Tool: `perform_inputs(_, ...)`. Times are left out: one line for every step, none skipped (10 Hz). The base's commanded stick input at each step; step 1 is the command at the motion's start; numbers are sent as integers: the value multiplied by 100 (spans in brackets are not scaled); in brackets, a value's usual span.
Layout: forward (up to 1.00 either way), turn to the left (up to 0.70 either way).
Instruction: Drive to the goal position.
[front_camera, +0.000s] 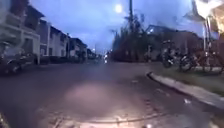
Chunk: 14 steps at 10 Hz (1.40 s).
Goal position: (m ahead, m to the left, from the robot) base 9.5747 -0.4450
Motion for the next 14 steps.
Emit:
perform_inputs(50,-25)
perform_inputs(50,-6)
perform_inputs(50,0)
perform_inputs(50,0)
perform_inputs(50,0)
perform_inputs(50,0)
perform_inputs(50,0)
perform_inputs(50,0)
perform_inputs(50,0)
perform_inputs(50,0)
perform_inputs(50,0)
perform_inputs(50,0)
perform_inputs(50,0)
perform_inputs(50,0)
